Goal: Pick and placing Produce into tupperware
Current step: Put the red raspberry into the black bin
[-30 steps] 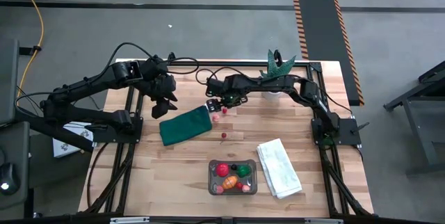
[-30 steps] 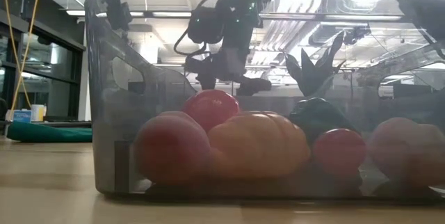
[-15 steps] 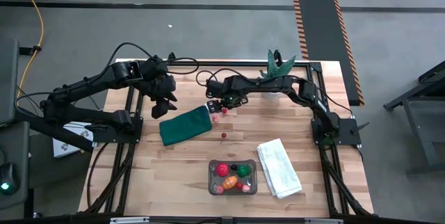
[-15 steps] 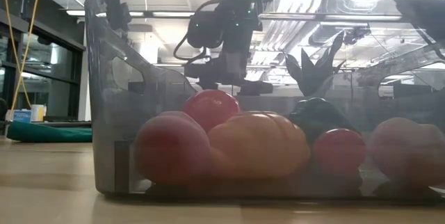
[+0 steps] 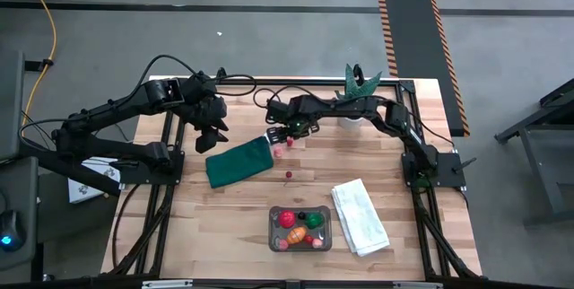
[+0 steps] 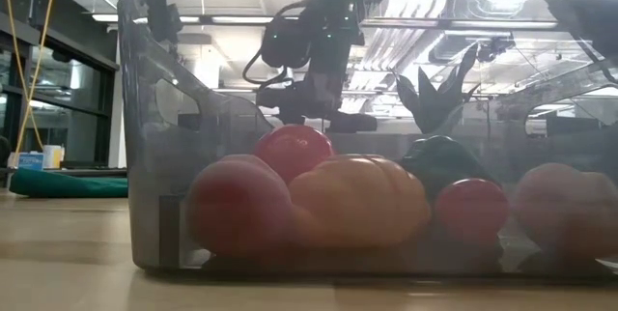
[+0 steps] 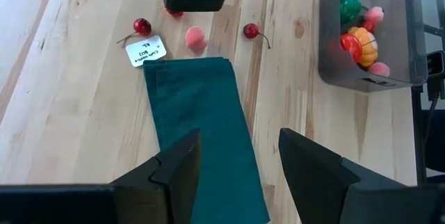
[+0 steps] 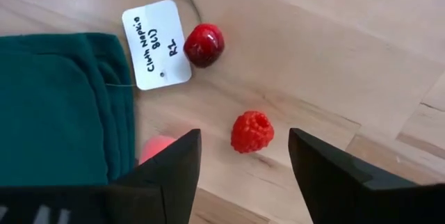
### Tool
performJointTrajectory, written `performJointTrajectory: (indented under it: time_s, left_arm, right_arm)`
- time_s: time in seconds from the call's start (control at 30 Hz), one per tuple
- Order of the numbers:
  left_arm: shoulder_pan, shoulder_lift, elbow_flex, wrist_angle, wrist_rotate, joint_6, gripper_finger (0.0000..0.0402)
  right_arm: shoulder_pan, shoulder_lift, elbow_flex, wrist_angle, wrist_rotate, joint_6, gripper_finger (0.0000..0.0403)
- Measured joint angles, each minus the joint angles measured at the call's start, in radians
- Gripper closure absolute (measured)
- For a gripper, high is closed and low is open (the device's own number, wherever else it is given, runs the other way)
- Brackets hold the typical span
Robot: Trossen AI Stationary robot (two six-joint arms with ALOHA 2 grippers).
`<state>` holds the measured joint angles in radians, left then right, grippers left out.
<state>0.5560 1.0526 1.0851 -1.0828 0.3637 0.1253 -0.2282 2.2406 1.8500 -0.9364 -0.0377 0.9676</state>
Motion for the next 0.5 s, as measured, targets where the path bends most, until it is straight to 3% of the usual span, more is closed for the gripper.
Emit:
performJointTrajectory:
  time_s: [0.5]
  left_arm:
    - [0.000,0.000,0.000,-0.002,0.000,0.000,0.0220]
  right_arm:
    - [-0.003,0.013,0.000,0.008,-0.023,-0.007,0.0196]
